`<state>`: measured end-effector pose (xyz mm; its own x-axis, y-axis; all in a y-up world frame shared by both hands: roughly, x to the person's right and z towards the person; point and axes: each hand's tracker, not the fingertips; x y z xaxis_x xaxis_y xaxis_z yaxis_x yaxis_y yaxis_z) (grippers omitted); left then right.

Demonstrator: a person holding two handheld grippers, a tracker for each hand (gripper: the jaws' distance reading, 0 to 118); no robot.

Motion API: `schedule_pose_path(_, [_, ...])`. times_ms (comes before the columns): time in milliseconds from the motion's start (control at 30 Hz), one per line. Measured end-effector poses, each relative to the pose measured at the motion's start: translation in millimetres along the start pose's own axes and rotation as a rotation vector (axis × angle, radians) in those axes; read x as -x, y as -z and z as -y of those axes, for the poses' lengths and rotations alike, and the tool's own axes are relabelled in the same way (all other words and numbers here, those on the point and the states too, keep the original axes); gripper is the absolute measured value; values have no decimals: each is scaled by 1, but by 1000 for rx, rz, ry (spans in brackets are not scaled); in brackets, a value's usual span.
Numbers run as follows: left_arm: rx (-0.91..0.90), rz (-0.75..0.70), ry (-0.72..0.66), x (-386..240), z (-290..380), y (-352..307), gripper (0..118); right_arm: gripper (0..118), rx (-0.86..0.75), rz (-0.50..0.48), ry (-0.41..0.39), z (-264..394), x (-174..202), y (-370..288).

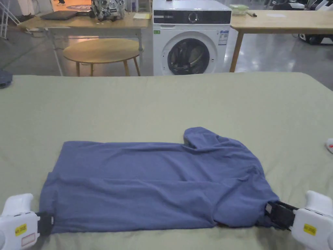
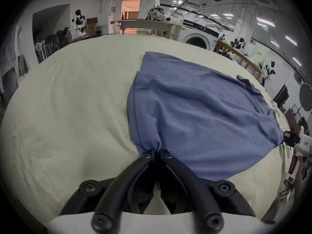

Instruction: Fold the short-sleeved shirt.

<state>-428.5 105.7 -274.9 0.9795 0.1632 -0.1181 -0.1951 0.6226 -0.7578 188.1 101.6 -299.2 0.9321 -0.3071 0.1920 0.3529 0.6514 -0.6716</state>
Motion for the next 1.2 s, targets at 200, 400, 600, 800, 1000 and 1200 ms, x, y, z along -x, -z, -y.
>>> schedule_pose_path(200, [11, -5, 2, -9, 1, -7, 0, 12, 18, -14, 25, -1, 2, -3])
schedule_pose_path(400, [-176, 113, -36, 0, -1, -70, 0, 11, -66, -4, -57, -10, 10, -42])
schedule_pose_path(600, [-194, 126, -16, 8, 21, -119, 0, 11, -97, -10, -50, 2, 0, -99])
schedule_pose_path(800, [-98, 149, -101, 39, 107, -148, 0, 11, -25, 39, -28, 66, -40, -151])
schedule_pose_path(1000, [-71, 118, -132, 37, 145, -144, 31, 35, -17, 126, -174, 100, -37, -152])
schedule_pose_path(1200, [-228, 74, -57, 12, 123, -173, 46, 61, -139, 48, -286, 84, -3, -171])
